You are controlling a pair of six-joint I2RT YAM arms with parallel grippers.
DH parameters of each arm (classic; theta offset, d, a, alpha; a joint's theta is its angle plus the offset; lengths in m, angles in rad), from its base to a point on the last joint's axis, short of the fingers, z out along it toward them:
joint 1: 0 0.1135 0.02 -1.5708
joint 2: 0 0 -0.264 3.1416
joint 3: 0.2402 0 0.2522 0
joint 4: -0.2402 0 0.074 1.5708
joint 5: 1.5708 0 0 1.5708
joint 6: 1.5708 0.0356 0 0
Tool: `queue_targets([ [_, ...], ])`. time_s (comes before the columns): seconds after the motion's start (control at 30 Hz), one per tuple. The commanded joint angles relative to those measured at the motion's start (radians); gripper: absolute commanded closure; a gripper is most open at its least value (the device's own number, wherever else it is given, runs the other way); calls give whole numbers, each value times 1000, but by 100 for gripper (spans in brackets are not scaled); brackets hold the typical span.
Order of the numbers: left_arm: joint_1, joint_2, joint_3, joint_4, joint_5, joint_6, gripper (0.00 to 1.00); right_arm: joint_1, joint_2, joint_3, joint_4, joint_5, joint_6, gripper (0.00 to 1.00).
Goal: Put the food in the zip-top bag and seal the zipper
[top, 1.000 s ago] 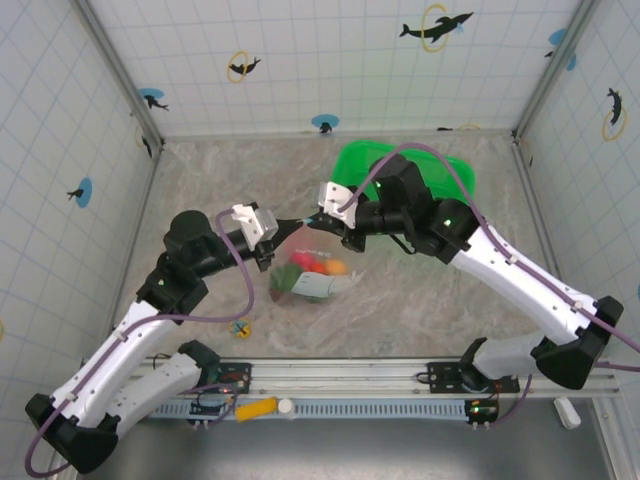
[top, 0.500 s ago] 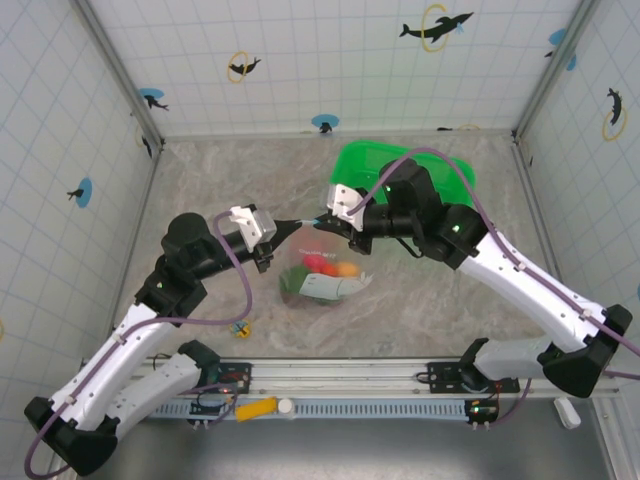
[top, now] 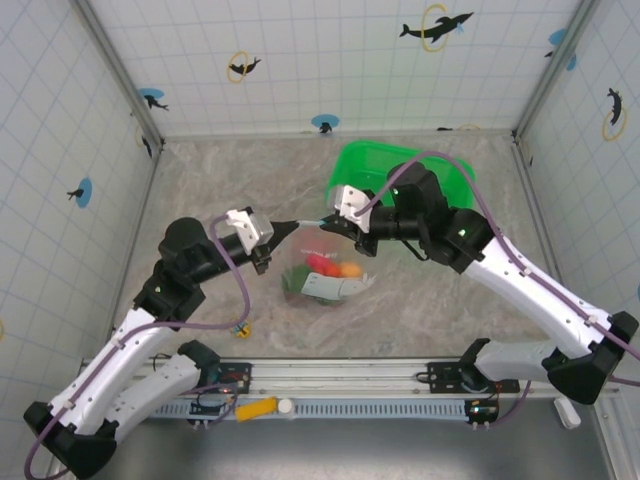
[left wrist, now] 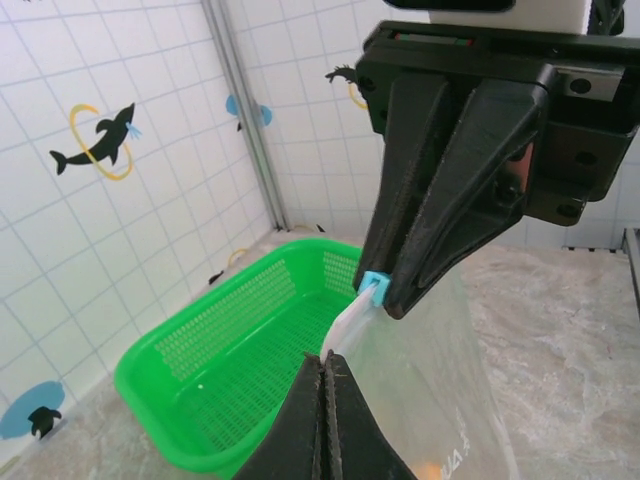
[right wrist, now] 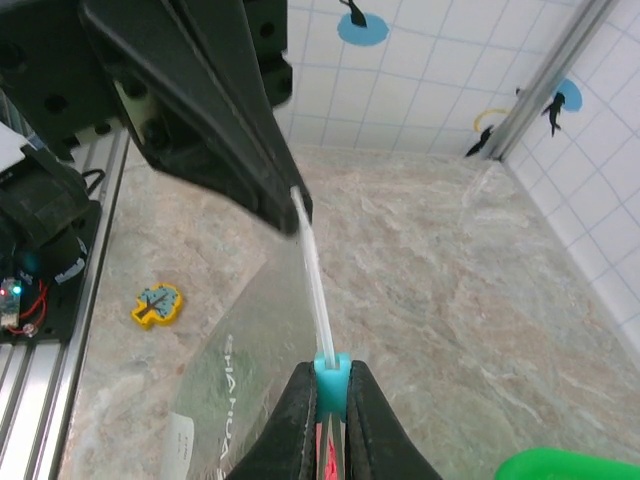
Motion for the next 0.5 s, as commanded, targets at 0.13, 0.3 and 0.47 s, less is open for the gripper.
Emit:
queue_targets([
  [0.13,41,-59,52,102,-152,6,100,-85,-68,-42,-164,137,11,100],
  [0.3,40,-22,66,67,-96,-21,100,-94,-77,-64,-134,84,17,100],
  [0.47,41,104,112,-69,79,-73,63,-93,-94,-79,-71,8,33,100],
])
